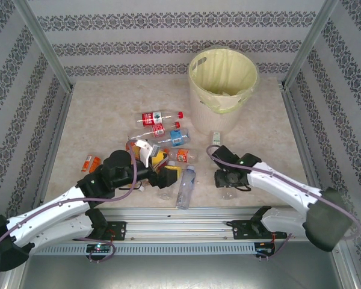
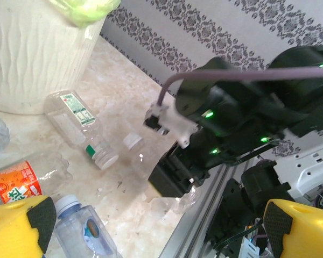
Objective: Put the plastic bottles in the bin
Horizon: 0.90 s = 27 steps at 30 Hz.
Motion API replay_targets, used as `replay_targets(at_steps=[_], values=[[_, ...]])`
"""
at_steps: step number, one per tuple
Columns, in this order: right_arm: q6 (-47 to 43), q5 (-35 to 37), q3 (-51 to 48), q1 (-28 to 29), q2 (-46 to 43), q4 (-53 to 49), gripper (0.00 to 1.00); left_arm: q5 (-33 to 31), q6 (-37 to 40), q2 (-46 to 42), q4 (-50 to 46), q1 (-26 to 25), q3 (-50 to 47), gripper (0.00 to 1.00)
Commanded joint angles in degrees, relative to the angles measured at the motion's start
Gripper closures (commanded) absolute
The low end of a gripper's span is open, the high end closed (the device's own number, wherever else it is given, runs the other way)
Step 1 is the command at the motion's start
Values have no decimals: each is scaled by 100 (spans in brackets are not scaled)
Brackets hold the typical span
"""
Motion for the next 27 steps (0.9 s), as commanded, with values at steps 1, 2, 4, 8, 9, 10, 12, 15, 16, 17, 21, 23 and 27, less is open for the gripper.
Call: replay_targets(at_steps=[1, 2, 4, 8, 9, 10, 12, 15, 16, 17, 21, 23, 27], values=[[42, -130, 112, -12, -558, -14, 48, 134, -92, 60, 479, -44, 104, 0], [16, -173, 147, -30, -742, 12, 48, 191, -130, 102, 550, -54, 85, 0], [-61, -277, 230, -74, -1020, 67, 48, 311, -191, 181, 672, -51, 61, 0], [-219, -441, 705, -201, -1407, 42, 48, 425, -343, 346, 1029, -51, -10, 0], [-265, -487, 914, -240, -1456, 55, 49, 441, -378, 391, 1139, -54, -18, 0], [-312, -532, 1099, -267, -1475, 59, 49, 474, -392, 432, 1190, -54, -11, 0], [-449, -539, 1583, -329, -1457, 99, 49, 564, -431, 532, 1273, -50, 23, 0], [-710, -552, 2399, -449, -1248, 142, 50, 648, -500, 636, 1410, -54, 34, 0], [-811, -562, 2647, -502, -1145, 161, 50, 658, -511, 651, 1447, -54, 29, 0], [-914, -592, 2940, -564, -1008, 173, 50, 661, -514, 658, 1479, -50, 32, 0], [-1258, -711, 4073, -860, -401, 248, 50, 583, -443, 641, 1437, -54, 38, 0], [-1410, -790, 4569, -1000, -93, 321, 50, 571, -448, 633, 1443, -52, 38, 0], [-1620, -887, 5554, -1292, 640, 445, 51, 606, -476, 628, 1416, -52, 53, 0]])
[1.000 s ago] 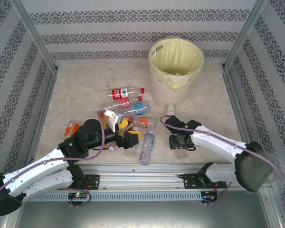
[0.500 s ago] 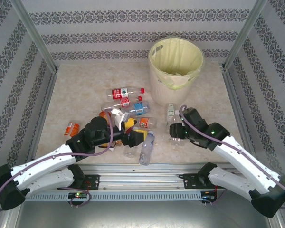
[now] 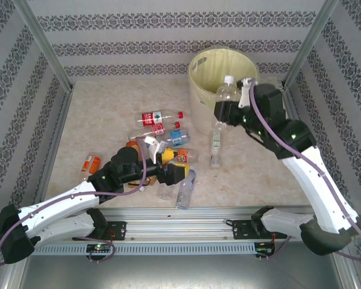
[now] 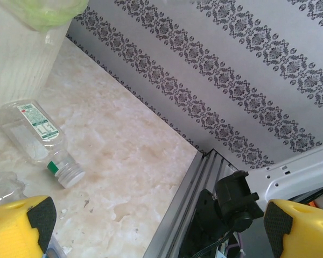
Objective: Put the plastic bottles in the bin
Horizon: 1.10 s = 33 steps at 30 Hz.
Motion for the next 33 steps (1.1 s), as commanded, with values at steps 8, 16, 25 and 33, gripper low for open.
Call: replay_targets(at_steps=[8, 16, 25, 33], values=[[-448, -125, 2226, -657, 1741, 90, 52, -1, -24, -295, 55, -50, -23, 0], [-461, 354, 3512, -917, 3035, -311, 53, 0, 61, -514, -64, -54, -17, 0], [-396, 332, 4525, -1198, 4207, -1231, 52, -60, 200, -602, -713, -52, 317, 0], [-502, -156, 4440, -1407, 4542, -1455, 50, -214, 371, -623, -1296, -51, 681, 0]])
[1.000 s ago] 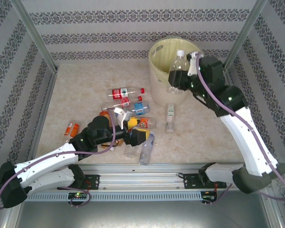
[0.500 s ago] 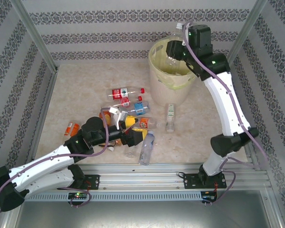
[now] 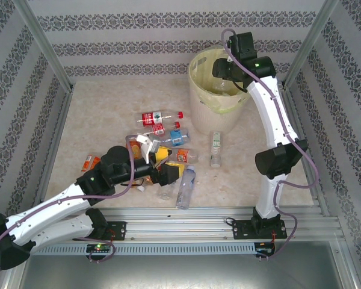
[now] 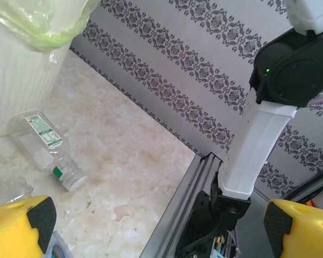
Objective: Put the plastic bottles in the bin
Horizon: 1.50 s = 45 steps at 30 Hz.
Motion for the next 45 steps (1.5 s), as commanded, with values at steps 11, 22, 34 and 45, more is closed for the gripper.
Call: replay_targets(at_steps=[11, 22, 34, 45], values=[[-182, -799, -363, -158, -199, 46, 25, -272, 233, 486, -849, -54, 724, 0], [-289, -969, -1617, -178, -1590, 511, 12, -296, 478, 586, -1311, -53, 923, 0], [479, -1281, -5724, 98, -4811, 1610, 12, -67, 700, 1077, -2327, -54, 1328, 0], [2681, -219, -8659, 1829, -6934, 1864, 12, -50, 936, 767, -2743, -53, 1090, 0]])
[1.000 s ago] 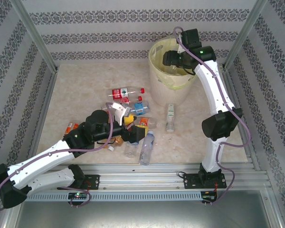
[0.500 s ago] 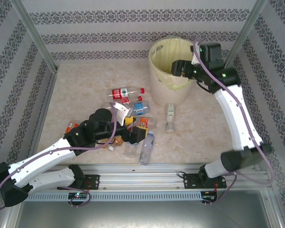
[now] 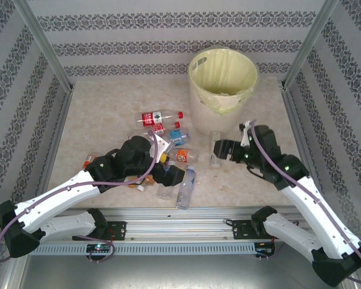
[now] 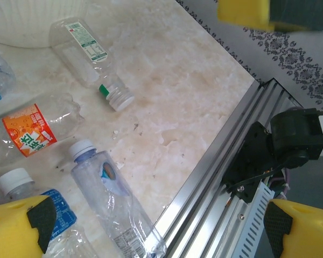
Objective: Put the plastic bottles in the bin
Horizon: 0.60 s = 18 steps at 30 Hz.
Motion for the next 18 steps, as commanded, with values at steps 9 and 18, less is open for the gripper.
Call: replay_targets(at_steps=[9, 18], values=[[1881, 687, -1716, 1487, -111, 1151, 11, 9, 35, -304, -10, -54, -232, 0], [1894, 455, -2076, 1751, 669, 2027, 12, -111, -150, -281, 739, -52, -507, 0]])
